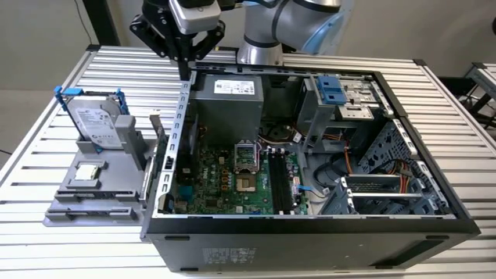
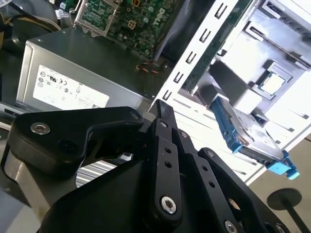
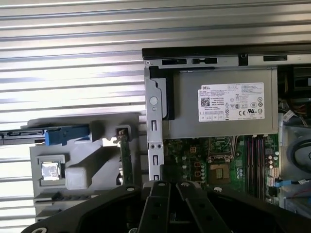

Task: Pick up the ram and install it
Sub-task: 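Reach for the ram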

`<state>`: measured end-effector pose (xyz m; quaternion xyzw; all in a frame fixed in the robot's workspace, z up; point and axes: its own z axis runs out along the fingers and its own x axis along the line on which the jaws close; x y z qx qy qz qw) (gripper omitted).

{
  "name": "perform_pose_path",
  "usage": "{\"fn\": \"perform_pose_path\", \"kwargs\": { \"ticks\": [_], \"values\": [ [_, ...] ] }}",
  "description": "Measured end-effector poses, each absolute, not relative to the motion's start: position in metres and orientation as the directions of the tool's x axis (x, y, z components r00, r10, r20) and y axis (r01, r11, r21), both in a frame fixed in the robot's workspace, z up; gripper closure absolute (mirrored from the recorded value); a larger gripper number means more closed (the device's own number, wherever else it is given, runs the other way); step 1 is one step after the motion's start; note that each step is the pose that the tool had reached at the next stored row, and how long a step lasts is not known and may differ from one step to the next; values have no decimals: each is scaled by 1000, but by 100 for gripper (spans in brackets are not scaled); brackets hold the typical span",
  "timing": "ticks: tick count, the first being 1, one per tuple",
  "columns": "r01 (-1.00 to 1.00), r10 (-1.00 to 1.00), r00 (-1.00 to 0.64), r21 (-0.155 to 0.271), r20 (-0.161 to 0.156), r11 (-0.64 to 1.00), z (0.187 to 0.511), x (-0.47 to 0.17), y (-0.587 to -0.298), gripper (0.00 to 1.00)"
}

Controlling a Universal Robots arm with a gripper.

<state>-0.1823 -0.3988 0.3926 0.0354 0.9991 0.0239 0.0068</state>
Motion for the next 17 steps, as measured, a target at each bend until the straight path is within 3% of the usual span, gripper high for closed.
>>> {"fn": "perform_pose_path", "kwargs": {
  "ticks": [17],
  "values": [
    [70, 71, -997, 48, -12, 996, 393, -224, -399, 100]
  ]
}}
